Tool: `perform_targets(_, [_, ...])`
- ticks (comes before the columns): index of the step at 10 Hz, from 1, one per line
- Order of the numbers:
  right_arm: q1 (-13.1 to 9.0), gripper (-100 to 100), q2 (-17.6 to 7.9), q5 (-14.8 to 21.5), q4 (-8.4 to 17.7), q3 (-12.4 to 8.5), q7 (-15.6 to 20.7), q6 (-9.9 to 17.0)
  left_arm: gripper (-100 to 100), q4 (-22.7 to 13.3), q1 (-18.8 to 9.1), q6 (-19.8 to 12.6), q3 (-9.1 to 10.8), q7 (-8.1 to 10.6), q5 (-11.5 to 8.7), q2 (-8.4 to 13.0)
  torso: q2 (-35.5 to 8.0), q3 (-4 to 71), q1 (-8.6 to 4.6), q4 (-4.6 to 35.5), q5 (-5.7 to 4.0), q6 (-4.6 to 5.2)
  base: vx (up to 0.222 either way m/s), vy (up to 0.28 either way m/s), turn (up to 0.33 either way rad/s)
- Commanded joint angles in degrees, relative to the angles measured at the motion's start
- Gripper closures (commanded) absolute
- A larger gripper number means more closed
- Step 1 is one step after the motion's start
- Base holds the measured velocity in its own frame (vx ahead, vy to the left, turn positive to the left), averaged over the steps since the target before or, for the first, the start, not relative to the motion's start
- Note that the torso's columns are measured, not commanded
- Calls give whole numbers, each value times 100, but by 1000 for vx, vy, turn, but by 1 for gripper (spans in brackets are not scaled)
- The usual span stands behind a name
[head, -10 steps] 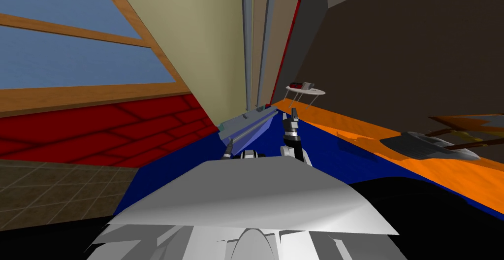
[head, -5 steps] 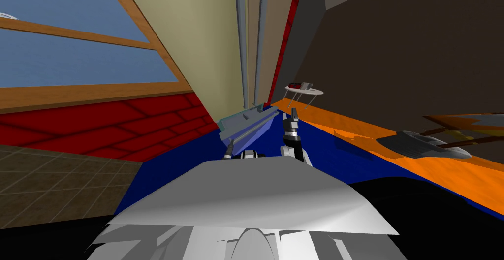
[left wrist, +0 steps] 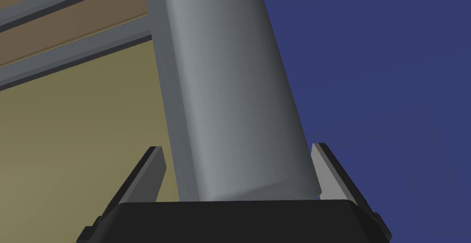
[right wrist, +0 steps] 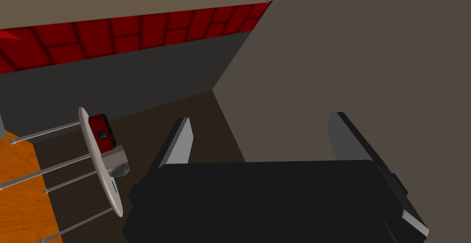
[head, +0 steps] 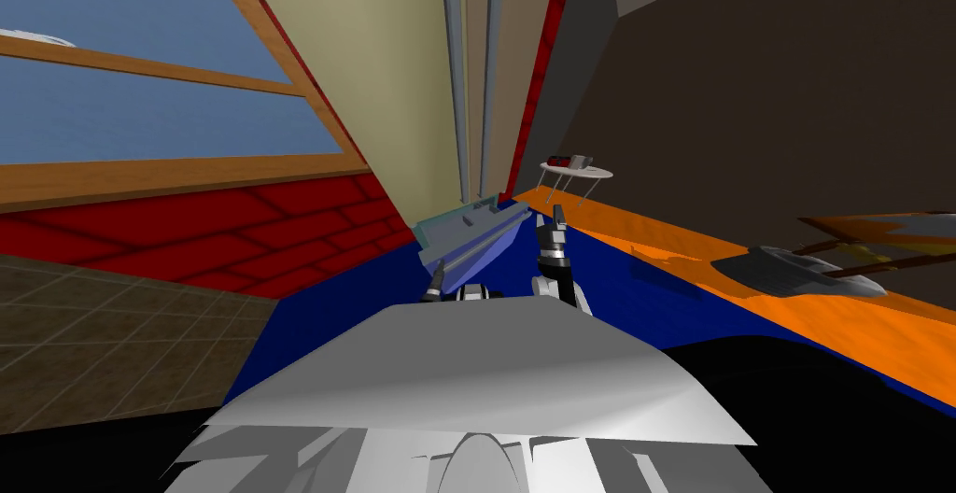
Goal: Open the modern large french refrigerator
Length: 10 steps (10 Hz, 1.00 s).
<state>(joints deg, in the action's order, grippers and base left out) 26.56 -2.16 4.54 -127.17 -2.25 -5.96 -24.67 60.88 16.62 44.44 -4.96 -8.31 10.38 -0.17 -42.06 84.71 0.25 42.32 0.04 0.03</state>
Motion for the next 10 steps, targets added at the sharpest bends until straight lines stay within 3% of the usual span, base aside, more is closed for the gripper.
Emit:
perform_targets(1, [0, 0, 0, 0, 0, 0, 0, 0, -100, 331, -177, -461, -5, 62, 11, -5, -16, -9, -19, 1, -4, -2, -69, 24, -2])
perform_targets(5, [0, 0, 1, 0, 0, 1, 0, 0, -100, 759, -313, -1049, -30, 127, 34, -19, -73, -28, -44, 41, -32, -14, -59, 2, 4])
perform_targets(8, [0, 0, 1, 0, 0, 1, 0, 0, -100, 759, -313, -1049, -30, 127, 34, -19, -83, -32, -54, 58, -39, -13, -22, 5, -5])
perform_targets(10, [1, 0, 1, 0, 0, 0, 0, 0, -100, 1039, -403, -1421, -47, 170, 49, -29, -104, -39, -57, 75, -45, -11, -41, 3, 14])
